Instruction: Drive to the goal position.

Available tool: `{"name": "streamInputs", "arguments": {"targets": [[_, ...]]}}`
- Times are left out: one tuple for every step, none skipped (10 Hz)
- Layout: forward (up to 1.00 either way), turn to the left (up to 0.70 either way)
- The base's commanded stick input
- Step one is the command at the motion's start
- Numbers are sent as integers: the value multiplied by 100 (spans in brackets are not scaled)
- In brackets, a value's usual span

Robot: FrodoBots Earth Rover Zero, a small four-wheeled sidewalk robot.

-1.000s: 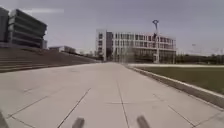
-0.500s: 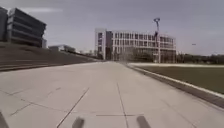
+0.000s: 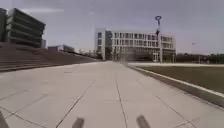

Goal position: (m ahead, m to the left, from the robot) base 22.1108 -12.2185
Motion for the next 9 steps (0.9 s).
{"name": "streamInputs", "arguments": {"targets": [[70,0],[70,0],[70,0],[70,0],[70,0],[70,0],[70,0],[70,0],[70,0]]}}
